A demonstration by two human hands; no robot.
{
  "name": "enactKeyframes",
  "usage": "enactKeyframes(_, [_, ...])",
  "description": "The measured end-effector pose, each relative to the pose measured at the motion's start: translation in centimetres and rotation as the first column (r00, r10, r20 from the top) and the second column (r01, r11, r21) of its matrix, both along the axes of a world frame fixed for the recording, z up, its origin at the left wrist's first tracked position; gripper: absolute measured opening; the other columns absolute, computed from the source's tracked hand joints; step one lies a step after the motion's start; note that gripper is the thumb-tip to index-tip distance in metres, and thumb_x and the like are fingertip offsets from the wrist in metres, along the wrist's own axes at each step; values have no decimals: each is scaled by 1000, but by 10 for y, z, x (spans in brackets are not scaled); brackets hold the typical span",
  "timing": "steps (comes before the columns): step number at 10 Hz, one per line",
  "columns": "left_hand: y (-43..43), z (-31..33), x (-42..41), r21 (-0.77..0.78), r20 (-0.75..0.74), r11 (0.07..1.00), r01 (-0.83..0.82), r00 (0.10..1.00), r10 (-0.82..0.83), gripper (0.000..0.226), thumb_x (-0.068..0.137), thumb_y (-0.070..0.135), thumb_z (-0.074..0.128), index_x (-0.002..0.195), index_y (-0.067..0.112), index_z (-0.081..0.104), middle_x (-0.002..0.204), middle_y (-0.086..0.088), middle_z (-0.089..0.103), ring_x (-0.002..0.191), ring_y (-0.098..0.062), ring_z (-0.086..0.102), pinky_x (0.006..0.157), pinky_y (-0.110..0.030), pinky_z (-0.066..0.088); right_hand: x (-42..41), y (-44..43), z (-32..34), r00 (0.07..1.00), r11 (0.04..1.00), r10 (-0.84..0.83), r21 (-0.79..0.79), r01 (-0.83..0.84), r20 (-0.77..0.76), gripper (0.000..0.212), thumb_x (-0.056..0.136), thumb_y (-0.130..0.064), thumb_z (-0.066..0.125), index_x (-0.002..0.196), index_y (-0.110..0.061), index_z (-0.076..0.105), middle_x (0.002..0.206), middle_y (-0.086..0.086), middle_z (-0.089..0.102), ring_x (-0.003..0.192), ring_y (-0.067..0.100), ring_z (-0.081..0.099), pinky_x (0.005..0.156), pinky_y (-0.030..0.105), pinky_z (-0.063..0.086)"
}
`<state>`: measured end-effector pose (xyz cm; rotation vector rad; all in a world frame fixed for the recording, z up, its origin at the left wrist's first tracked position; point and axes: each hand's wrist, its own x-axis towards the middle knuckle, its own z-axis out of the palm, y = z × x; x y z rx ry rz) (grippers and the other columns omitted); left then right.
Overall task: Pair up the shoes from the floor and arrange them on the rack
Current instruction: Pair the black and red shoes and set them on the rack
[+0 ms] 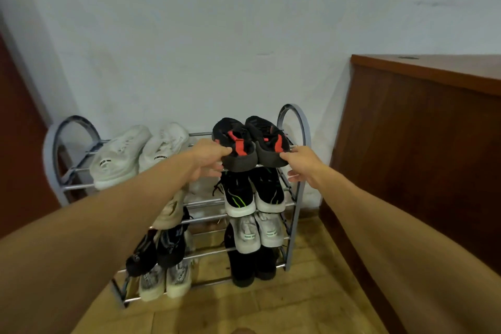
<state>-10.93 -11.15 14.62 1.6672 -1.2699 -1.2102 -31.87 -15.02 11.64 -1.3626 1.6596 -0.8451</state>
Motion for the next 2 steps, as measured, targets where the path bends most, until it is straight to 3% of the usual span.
enactKeyframes(1, [44, 18, 14, -48, 22, 998, 40, 999, -39, 34, 93, 22, 57, 123, 5, 57, 115, -7, 58, 83, -17, 59, 74, -32, 54, 1, 33, 1, 997, 998, 44, -51, -47, -59, 42, 95, -14, 56, 134, 0, 50, 129, 22, 56, 104, 35, 62, 77, 37, 56])
enactKeyframes(2, [86, 33, 37, -113, 94, 992, 63, 994, -53, 26, 94, 19, 56, 119, 11, 57, 112, -7, 59, 97, -22, 60, 87, -35, 53, 7, 59, 8, 990, 987, 126, -93, -132, -69, 42, 93, -9, 59, 134, -4, 54, 103, 13, 60, 85, 24, 59, 66, 32, 52])
